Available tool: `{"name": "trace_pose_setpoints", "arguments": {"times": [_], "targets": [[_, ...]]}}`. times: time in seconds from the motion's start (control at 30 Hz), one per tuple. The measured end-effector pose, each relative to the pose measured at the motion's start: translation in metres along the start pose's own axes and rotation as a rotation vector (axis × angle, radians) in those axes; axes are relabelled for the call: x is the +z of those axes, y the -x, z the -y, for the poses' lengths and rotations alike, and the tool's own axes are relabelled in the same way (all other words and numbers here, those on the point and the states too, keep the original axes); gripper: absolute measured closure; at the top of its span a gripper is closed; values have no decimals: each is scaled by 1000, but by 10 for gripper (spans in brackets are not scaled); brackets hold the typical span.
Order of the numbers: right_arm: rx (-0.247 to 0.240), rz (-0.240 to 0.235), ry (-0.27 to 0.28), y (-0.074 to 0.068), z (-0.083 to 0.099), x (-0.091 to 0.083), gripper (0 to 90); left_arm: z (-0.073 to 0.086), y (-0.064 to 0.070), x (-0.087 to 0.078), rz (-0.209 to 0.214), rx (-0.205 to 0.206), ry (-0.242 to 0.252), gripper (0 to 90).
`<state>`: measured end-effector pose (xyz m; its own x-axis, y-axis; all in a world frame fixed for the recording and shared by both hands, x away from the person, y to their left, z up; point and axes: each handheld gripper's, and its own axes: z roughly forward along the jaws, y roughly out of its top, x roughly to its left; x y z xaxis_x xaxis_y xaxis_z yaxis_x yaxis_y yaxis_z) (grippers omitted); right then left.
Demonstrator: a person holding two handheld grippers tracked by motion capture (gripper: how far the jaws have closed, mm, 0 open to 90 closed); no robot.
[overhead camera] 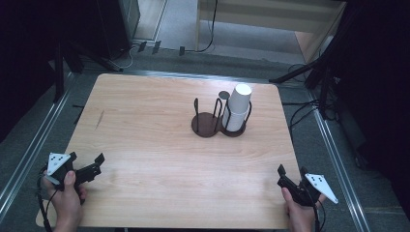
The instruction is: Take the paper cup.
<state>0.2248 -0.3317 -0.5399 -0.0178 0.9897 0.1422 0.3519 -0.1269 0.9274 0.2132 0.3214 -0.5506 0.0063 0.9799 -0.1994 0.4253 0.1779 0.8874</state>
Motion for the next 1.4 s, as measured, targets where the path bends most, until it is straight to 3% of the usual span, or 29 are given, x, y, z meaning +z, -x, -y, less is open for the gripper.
{"name": "trace_pose_setpoints", "arguments": {"times": [0.13, 0.2, 0.4, 0.53, 0.6, 0.73, 1.03, 1.2, 1.4], "targets": [[25, -7, -8, 5, -4, 0, 163, 0, -3, -2, -15, -22, 12, 1], [12, -2, -13, 6, -7, 1, 163, 0, -4, -2, -14, -37, 17, 0], [-7, -27, -11, -3, -16, -1, 163, 0, -1, -1, -10, -11, 7, 1], [-19, -33, -10, -8, -20, 1, 167, 0, -2, -1, -24, -19, 9, 0], [-25, -33, -17, -14, -21, 5, 176, 0, -3, -2, -52, -37, 5, 0], [-18, -38, -22, -23, -22, 8, 176, -1, -6, -2, -53, -59, 2, 1], [-16, -86, -28, -49, -32, 19, 174, -1, -5, 0, -72, -55, -19, 1], [-29, -105, -36, -63, -41, 33, 179, -1, -3, -1, -61, -38, -18, 1], [-44, -121, -47, -77, -52, 43, 177, -1, -5, -1, -48, -49, -21, 1]]}}
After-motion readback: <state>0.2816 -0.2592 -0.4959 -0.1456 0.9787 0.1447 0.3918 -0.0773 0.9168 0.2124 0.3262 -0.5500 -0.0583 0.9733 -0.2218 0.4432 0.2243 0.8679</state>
